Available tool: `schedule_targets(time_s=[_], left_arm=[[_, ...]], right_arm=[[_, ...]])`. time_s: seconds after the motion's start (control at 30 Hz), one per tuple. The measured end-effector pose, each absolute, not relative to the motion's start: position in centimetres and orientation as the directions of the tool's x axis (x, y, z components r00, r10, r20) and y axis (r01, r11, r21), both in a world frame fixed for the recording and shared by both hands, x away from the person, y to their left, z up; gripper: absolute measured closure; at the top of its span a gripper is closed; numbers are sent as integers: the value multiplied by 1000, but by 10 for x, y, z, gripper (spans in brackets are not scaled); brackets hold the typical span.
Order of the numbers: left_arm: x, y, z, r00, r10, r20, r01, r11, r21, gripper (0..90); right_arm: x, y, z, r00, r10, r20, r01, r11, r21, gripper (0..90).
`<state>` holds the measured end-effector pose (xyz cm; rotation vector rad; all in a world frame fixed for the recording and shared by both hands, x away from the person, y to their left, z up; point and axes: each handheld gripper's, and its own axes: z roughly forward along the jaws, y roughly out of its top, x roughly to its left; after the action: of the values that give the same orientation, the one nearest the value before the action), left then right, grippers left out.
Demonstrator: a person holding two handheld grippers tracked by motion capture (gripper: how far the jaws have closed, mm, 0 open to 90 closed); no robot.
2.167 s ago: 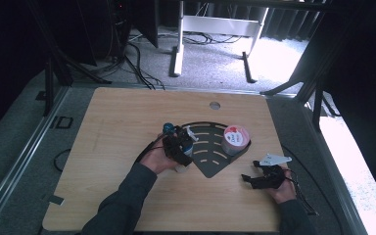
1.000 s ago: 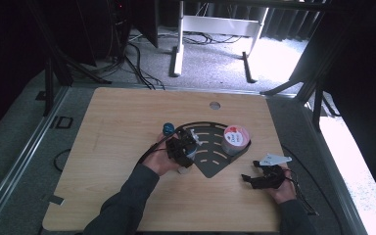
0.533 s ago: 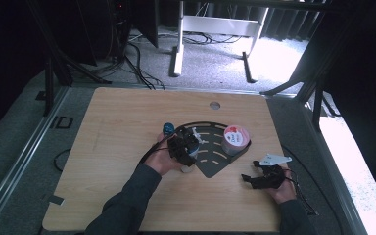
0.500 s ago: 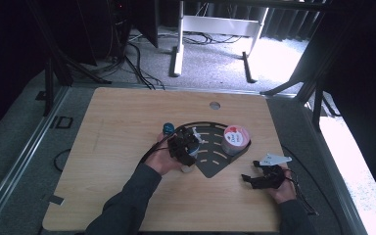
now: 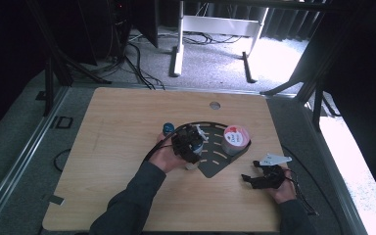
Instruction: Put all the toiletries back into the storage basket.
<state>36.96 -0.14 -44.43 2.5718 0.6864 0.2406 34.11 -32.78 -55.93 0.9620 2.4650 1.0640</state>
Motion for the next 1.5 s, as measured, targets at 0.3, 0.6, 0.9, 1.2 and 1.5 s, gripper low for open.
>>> schedule_targets(time_s=[0.3,0.6,0.9,1.2,1.5], left_arm=[[372,-7,-441,857,512,51,425,-761,490,547],[376,-13,-439,855,516,49,428,-758,493,547],[380,-15,-438,844,534,44,445,-745,497,547],[383,-21,-439,836,548,39,457,-733,504,547],[386,-29,-437,837,545,54,449,-739,502,547]], right_arm=[[341,-328,-559,-735,678,0,465,504,728,197],[341,-328,-559,-736,677,1,465,504,728,197],[341,-328,-559,-735,678,1,465,504,728,197],[341,-328,-559,-736,677,2,465,503,728,197],[341,-328,-559,-736,677,1,465,504,728,196]])
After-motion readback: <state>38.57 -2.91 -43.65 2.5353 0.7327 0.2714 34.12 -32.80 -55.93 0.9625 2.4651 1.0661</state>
